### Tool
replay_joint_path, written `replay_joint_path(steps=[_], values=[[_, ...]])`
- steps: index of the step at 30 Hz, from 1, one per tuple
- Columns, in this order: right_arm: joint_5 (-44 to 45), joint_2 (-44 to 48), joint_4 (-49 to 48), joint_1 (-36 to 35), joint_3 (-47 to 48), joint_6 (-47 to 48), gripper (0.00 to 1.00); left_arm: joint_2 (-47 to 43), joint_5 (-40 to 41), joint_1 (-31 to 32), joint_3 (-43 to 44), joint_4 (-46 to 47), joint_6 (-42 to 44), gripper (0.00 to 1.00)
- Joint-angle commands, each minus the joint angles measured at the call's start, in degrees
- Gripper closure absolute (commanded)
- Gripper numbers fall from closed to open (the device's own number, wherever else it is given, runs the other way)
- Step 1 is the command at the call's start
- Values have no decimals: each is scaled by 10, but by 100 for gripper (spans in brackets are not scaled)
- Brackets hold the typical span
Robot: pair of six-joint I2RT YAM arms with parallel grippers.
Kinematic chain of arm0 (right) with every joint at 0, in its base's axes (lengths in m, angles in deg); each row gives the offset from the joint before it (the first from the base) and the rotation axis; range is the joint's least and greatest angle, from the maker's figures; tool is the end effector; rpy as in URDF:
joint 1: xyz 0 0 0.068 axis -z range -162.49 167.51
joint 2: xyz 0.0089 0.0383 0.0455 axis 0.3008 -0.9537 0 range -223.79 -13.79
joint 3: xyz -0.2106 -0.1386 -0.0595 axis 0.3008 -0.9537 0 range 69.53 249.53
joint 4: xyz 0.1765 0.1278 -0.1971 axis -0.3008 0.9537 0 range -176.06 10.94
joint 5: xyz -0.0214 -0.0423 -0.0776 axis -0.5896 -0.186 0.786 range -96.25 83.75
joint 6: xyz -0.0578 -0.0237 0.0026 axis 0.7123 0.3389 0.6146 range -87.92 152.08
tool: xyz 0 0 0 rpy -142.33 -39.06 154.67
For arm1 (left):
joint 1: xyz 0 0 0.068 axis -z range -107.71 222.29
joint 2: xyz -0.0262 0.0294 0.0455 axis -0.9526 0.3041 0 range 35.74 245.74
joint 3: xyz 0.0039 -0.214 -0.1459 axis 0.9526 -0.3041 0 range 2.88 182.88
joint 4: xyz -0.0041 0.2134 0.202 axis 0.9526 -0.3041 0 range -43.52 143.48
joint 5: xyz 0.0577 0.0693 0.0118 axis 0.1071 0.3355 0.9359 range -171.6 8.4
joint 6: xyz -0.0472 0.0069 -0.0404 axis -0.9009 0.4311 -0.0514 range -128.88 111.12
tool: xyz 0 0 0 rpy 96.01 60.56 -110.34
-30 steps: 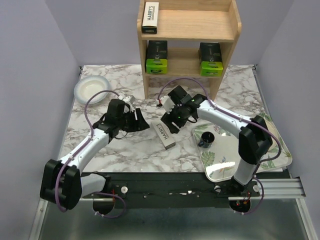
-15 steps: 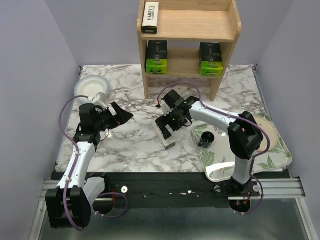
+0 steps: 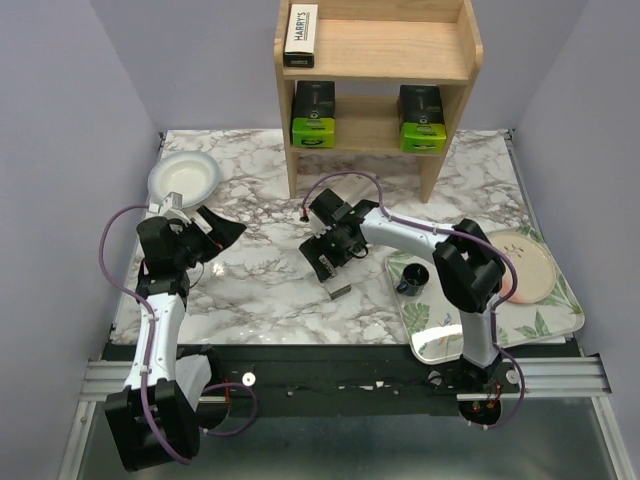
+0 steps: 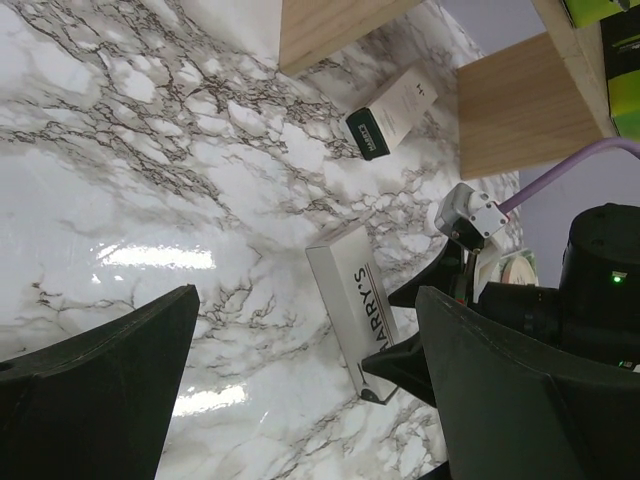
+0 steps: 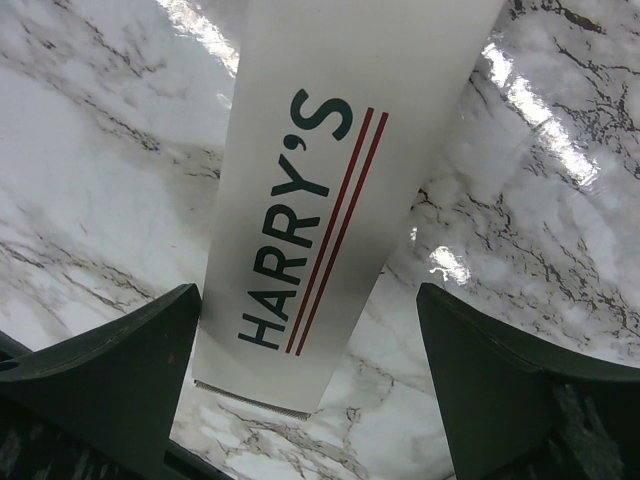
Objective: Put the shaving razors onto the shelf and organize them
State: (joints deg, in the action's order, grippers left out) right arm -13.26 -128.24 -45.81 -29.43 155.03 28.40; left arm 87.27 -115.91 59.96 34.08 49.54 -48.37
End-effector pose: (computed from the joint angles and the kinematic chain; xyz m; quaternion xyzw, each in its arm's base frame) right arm 0.2962 0.3252 0.1447 -0.3721 0.9086 0.1313 0.1372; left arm 0.2507 0.0274 0.2216 -0.2067 0.7918 -0.3626 0.4459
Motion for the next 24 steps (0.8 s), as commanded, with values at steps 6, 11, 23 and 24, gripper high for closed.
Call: replay_joint_path(steps=[6,11,23,24], values=[[48,-20,-24,-3,9,3,29,3,-9,-9,-4,22,-9,1],[33,4,-24,-4,15,28,46,13,-14,-9,-11,37,-18,1],[23,180,62,52,145,68,54,51,-19,-9,-1,98,-45,1],[26,184,67,63,169,67,54,55,-18,-9,2,101,-51,1]])
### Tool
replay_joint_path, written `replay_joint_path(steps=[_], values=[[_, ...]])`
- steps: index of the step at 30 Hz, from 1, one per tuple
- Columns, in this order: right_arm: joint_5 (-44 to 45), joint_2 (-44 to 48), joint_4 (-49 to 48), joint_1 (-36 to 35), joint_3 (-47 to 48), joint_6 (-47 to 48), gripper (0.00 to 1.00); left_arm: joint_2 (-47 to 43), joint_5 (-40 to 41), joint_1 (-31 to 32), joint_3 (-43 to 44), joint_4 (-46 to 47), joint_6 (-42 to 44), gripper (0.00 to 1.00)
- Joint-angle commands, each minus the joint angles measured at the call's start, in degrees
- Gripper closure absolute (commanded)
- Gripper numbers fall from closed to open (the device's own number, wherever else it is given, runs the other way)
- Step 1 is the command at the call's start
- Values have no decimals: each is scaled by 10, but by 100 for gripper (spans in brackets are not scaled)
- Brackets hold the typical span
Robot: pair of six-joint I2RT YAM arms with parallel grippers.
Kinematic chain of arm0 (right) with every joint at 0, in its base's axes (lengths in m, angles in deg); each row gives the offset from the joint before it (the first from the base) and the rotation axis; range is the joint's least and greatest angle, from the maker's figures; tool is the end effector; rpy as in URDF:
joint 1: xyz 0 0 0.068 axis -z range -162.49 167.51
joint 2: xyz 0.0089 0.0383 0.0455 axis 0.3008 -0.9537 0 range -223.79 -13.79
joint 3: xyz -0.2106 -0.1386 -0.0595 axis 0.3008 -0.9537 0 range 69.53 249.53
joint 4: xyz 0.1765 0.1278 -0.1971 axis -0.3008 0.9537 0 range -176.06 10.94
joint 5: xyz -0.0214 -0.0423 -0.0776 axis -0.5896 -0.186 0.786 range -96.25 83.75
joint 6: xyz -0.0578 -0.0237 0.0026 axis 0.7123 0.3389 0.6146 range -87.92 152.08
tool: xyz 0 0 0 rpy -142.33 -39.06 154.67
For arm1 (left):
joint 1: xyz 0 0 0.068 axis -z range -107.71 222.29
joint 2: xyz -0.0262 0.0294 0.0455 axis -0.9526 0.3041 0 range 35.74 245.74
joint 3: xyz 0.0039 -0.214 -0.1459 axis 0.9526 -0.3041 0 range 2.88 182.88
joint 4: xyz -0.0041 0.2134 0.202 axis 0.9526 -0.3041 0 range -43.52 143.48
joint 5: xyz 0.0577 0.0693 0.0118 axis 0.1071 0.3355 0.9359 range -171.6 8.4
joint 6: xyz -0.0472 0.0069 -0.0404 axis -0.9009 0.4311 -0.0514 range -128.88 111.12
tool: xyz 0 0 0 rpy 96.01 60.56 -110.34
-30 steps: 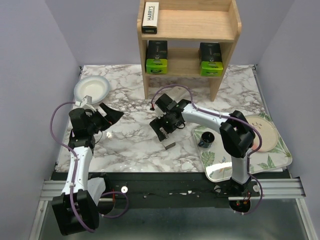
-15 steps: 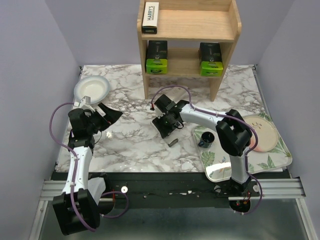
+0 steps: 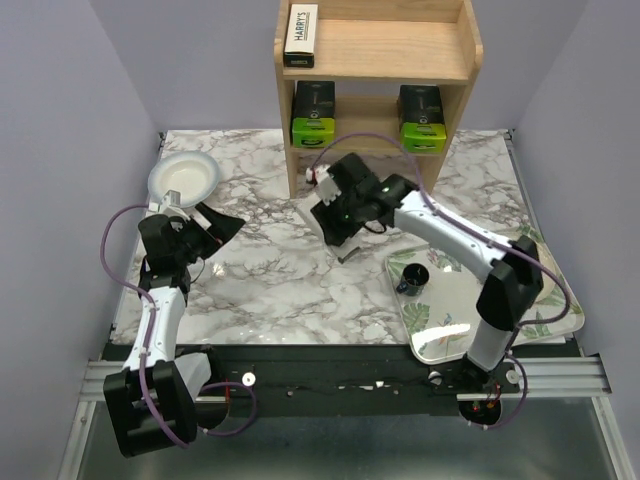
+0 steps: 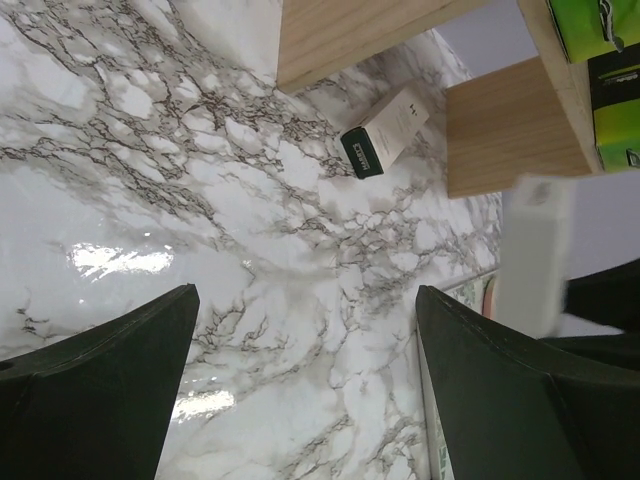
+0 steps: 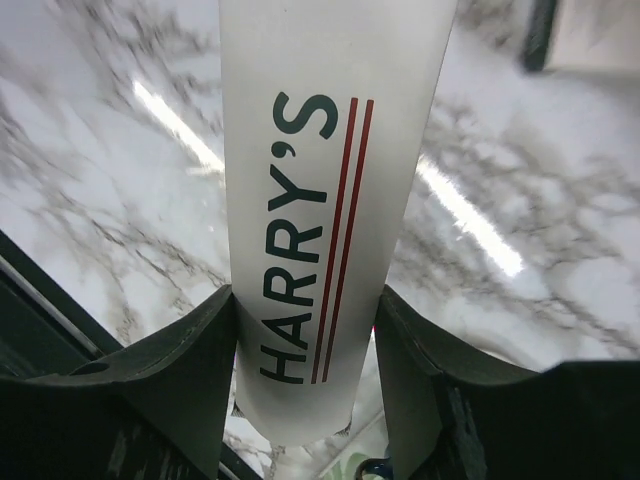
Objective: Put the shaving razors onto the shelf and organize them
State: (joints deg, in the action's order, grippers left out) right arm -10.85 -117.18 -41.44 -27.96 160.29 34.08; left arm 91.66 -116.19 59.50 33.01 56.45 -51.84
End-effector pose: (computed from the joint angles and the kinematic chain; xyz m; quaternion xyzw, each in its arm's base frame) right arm 0.2984 0.3085 0.2517 -0.3962 0.8731 0.1400 0.2474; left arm 0.2615 0.0317 0.2089 -0.2264 0.7799 -0.3766 0.4456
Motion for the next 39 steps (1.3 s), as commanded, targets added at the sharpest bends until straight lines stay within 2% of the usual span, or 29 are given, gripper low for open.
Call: replay_joint_path(steps=[1,5,6,9,13,15,21,24,28,29,33,39], values=[[3,75,33,60,142,7,54,13,-19,-5,19,34,-19,1],[13,51,64,135,309,-6,53,25,-27,-5,41,37,-23,1],[17,34,65,144,376,-4,53,30,-28,-5,44,37,-21,1],[42,19,32,172,441,12,53,39,-27,-4,52,39,-20,1],[112,28,-113,188,435,48,52,41,-25,-4,48,38,-20,1],[123,22,-144,201,434,52,52,37,-26,-5,48,30,-13,1],[141,-48,-150,250,521,33,52,22,-22,-4,48,4,6,1],[139,-62,-157,276,522,17,52,17,-20,-6,46,-3,12,1],[137,-80,-167,293,521,12,45,13,-19,-10,42,-9,16,1],[137,-83,-173,295,523,14,40,15,-19,-11,44,-11,17,1],[147,-94,-183,295,529,9,29,16,-20,-14,48,-15,22,1],[147,-85,-180,295,520,5,20,16,-19,-16,42,-6,18,1]])
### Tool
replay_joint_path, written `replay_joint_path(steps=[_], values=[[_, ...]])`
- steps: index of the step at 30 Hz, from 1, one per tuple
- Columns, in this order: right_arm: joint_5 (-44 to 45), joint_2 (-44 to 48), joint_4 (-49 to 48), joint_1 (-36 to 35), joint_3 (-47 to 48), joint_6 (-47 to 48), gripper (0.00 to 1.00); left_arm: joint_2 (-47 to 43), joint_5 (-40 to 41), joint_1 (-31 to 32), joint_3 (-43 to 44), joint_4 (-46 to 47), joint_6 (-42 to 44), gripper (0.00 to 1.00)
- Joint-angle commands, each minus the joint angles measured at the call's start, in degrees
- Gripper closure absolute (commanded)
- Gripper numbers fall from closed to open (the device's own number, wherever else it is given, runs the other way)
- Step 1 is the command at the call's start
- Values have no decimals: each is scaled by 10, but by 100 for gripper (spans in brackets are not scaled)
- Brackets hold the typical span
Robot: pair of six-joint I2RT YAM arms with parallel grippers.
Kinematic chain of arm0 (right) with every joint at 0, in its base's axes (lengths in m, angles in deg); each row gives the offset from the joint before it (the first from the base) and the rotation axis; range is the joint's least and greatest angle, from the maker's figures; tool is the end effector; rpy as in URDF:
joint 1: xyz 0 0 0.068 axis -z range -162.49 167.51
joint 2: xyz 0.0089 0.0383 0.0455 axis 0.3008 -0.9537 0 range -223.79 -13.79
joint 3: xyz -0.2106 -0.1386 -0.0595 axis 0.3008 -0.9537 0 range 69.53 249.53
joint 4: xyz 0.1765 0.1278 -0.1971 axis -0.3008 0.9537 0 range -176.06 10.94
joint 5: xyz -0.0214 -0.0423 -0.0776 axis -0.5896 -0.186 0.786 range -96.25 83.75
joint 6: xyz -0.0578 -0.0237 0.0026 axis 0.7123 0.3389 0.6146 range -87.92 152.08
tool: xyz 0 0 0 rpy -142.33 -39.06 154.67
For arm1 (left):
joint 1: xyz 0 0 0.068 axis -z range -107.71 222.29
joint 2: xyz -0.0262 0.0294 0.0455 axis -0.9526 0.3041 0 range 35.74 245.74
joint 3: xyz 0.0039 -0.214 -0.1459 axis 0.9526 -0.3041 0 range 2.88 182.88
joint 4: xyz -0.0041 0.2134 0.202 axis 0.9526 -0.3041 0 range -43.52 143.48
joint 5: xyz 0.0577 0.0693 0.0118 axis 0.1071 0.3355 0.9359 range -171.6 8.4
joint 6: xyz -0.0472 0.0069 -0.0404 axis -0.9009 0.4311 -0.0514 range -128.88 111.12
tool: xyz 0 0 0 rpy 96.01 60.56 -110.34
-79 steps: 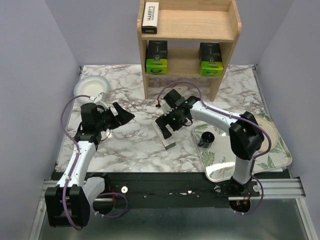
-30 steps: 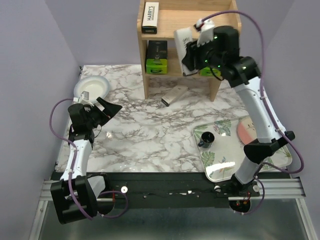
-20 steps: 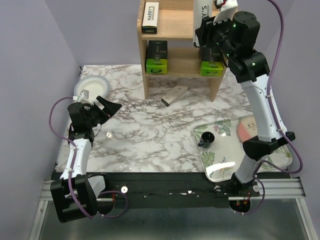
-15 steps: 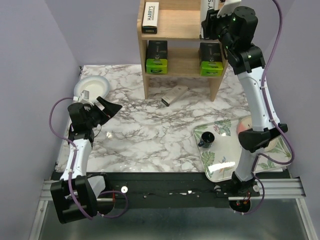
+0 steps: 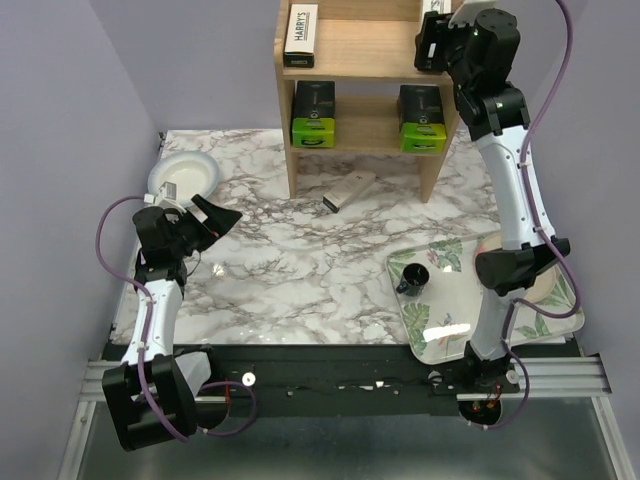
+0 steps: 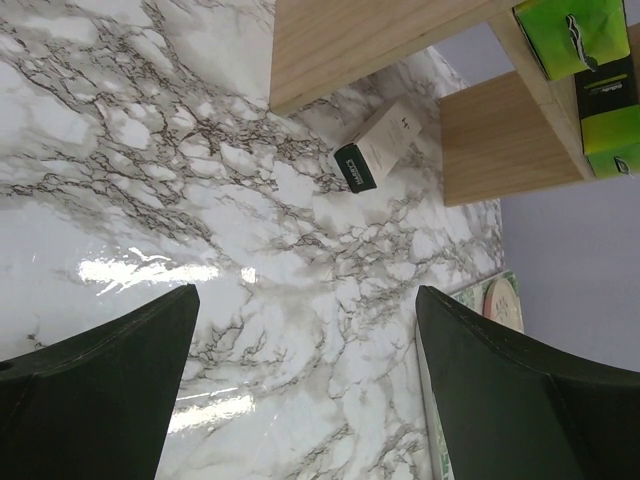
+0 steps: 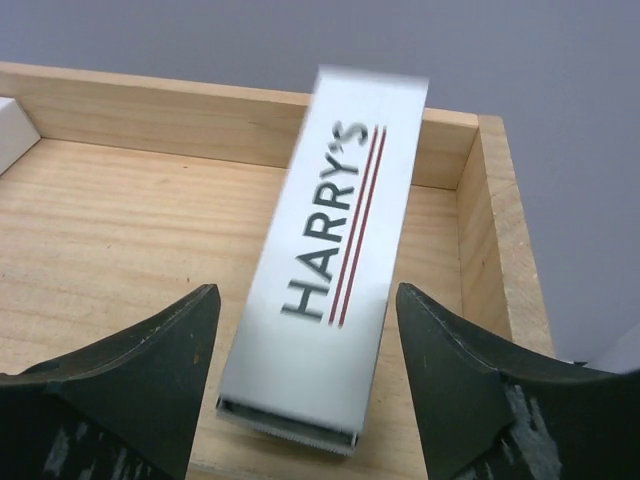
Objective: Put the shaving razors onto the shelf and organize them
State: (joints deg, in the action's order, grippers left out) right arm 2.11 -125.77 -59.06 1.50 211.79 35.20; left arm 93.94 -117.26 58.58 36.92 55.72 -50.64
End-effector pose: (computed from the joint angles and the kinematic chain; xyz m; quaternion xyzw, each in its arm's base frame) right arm 0.4301 0.1160 0.5445 -0.0615 0.6841 0.0316 0.7261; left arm 0.2712 0.0377 0.2240 -0.2154 0.7780 -0.3753 0.4556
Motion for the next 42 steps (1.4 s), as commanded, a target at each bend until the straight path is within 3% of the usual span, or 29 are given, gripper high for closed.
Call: replay_joint_path(steps=[1,3,13,17,28,33,42], values=[[18,5,-3,-1,0,-7,20,-7,-8,-7,1,5,5,1],[21,15,0,0,-13,-8,16,-9,-8,-7,-8,14,1,1],[60,29,17,0,-62,0,18,-14,-4,-9,-27,40,-12,1],[80,33,17,-1,-79,2,30,-19,-2,-10,-35,44,-15,1],[132,91,4,0,-143,8,38,-23,1,-12,-52,69,-34,1],[128,91,-2,-1,-143,17,25,-13,-1,-12,-53,82,-39,1],[126,141,-21,-35,-122,60,19,-8,-3,-12,-50,80,-38,1]])
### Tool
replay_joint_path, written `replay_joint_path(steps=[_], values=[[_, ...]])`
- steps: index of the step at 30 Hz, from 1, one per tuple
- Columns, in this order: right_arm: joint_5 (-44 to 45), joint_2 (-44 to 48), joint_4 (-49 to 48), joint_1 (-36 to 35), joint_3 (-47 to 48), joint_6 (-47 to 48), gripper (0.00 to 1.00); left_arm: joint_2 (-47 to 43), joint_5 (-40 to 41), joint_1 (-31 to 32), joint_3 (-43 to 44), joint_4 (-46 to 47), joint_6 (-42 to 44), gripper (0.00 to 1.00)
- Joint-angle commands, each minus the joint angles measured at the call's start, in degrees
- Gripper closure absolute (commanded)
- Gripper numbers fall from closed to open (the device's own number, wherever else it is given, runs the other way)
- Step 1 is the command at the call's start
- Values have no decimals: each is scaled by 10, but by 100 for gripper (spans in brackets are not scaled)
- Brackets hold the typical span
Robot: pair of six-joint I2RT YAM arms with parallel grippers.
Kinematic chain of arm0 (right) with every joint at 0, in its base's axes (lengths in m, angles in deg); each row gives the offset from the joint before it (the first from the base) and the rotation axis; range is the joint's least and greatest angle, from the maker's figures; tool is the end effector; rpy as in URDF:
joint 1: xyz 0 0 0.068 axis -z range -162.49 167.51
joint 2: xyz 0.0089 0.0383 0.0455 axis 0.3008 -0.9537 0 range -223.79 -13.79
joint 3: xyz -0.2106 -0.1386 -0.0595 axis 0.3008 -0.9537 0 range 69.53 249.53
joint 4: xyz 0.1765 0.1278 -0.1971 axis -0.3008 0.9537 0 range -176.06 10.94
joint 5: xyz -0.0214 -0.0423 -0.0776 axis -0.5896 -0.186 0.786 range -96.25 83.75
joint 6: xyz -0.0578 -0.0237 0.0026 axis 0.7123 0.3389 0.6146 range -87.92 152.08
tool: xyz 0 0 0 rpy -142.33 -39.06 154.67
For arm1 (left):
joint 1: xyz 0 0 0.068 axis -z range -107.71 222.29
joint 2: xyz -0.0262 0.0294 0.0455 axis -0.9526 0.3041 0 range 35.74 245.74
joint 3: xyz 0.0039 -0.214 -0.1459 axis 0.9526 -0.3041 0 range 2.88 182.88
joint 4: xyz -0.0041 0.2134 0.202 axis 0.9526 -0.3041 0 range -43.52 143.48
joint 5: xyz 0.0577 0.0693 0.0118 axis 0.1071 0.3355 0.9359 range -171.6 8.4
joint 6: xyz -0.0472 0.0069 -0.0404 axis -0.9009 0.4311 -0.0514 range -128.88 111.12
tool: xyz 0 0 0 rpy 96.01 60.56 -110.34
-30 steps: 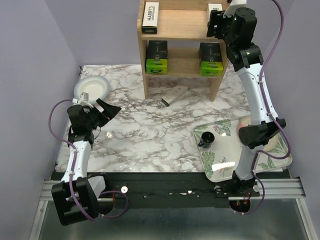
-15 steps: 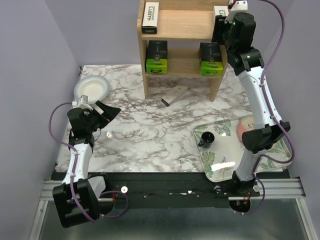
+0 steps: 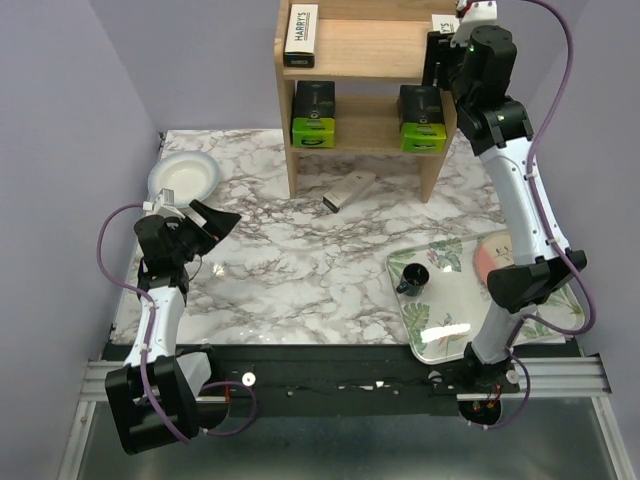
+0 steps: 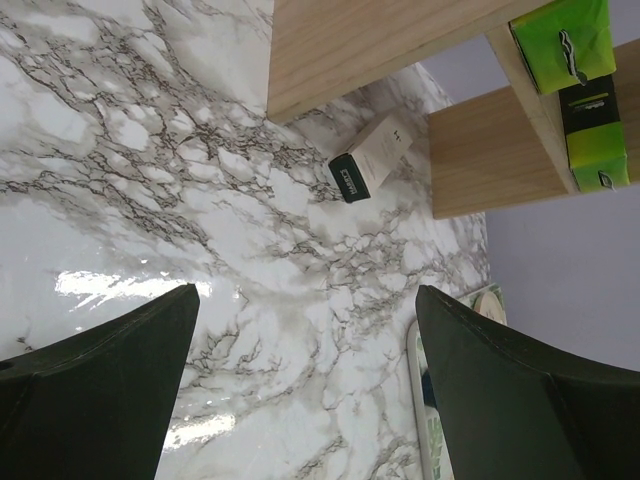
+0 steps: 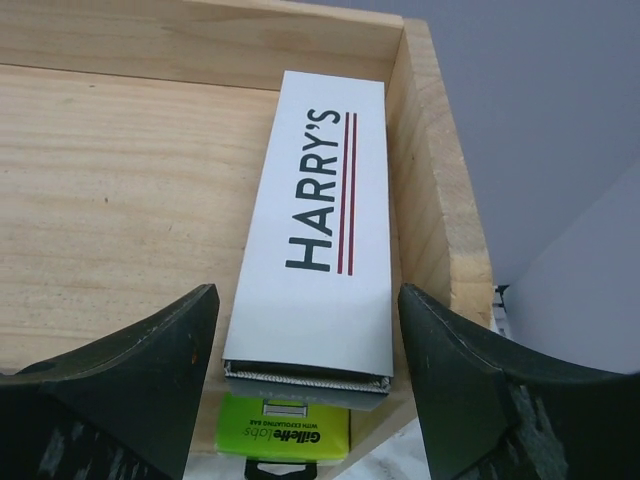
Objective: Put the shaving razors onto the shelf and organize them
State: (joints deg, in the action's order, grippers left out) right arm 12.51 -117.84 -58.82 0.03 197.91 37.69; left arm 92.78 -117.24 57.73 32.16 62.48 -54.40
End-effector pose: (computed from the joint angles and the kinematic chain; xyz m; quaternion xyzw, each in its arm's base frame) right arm 0.4142 0.1142 0.5193 -0.0331 0.7232 -0.0473 0.6883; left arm 0.2644 0.0401 0.2097 -0.2331 0.7591 -0.3877 0.4680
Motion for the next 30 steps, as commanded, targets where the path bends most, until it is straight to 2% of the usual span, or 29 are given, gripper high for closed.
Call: replay_joint_path(steps=[1,5,7,10,11,12,14,17,20,30], values=[[25,68,-25,-23,16,39,19,4,-2,-4,-2,11,1,1],[36,98,-36,-29,13,51,19,6,-1,-4,2,9,3,1],[24,114,-40,-29,5,53,25,5,-1,-5,2,6,5,1],[-16,131,-37,-28,-10,48,64,2,0,-4,1,1,10,1],[-31,133,-26,-27,-22,37,93,0,0,-4,1,0,10,1],[-49,136,-18,-27,-31,24,99,-3,0,-5,-1,-1,10,1],[-117,138,21,-27,-52,22,99,-6,1,-5,-2,-4,11,1],[-138,142,40,-27,-82,-4,99,-12,1,-6,-3,-9,14,1],[-125,134,40,-27,-97,-7,100,-17,1,-9,-3,-13,15,1],[-93,88,46,-18,-61,-6,99,-26,4,-20,-10,-20,16,1]])
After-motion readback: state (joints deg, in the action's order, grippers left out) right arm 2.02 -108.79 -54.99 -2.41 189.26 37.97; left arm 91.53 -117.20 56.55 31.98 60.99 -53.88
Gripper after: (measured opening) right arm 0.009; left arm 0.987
